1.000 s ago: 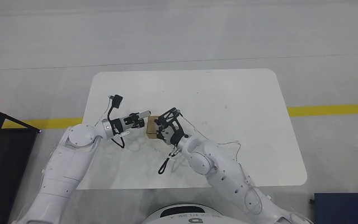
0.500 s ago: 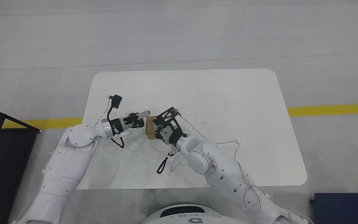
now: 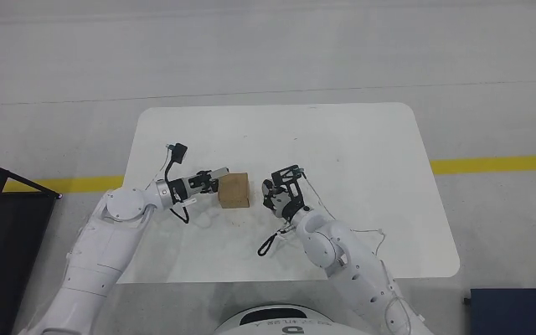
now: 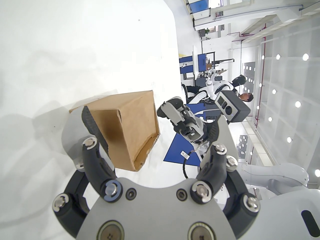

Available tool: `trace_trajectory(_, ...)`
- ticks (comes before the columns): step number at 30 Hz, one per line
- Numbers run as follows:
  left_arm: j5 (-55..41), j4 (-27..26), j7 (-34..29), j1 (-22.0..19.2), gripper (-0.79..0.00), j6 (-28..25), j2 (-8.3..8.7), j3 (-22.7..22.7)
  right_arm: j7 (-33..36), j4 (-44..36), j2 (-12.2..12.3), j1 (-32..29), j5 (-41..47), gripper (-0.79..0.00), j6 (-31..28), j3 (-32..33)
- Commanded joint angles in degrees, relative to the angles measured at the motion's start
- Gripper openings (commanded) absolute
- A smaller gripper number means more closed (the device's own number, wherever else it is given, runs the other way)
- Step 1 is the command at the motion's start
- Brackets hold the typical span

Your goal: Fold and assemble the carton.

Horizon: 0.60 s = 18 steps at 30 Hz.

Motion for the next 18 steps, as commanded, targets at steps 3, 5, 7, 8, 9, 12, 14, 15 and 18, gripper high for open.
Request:
trace_trajectory(3,-0.16,0.22,0.05,-0.7,0.0,-0.08,-0.2,0.93,-0.1,0.76,-0.11,0.43,3.96,-0.785,-3.9,-0.49)
trace_trajectory(5,-0.08,0.2,0.12,-0.9,0.0,-0.08,-0.22,1.02,-0.5,1.14,-0.01,0.34,5.8,-0.785,-5.36,0.19)
trace_trajectory(7,0.17,0.13,0.3,-0.85,0.0,-0.17,-0.17,0.84,-0.61,1.36,0.23,0.08,7.4,-0.785,-6.96,1.4)
trace_trajectory(8,0.34,0.05,0.46,-0.72,0.0,-0.22,-0.12,0.65,-0.81,1.25,0.4,-0.18,7.52,-0.785,-7.26,2.13)
trace_trajectory(9,0.4,-0.08,0.7,-0.51,0.0,-0.19,-0.06,0.41,-1.11,0.81,0.58,-0.63,7.41,-0.785,-7.34,2.9)
trace_trajectory(12,0.85,-1.04,1.76,0.32,0.0,-0.15,0.2,-0.86,-2.61,-2.0,1.34,-3.42,6.86,-0.785,-7.49,6.15)
trace_trajectory(14,0.15,-2.42,3.45,0.94,0.0,-0.37,0.35,-2.24,-4.17,-5.14,2.09,-6.56,5.77,-0.785,-8.4,9.3)
trace_trajectory(15,-0.28,-3.2,4.86,1.2,0.0,-0.78,0.41,-3.12,-5.19,-7.02,2.54,-8.43,4.62,-0.785,-9.49,11.09)
trace_trajectory(18,-3.36,-5.41,13.41,2.0,0.0,-4.82,0.22,-6.25,-8.82,-12.21,4.02,-15.16,0.11,-0.616,-13.22,17.81)
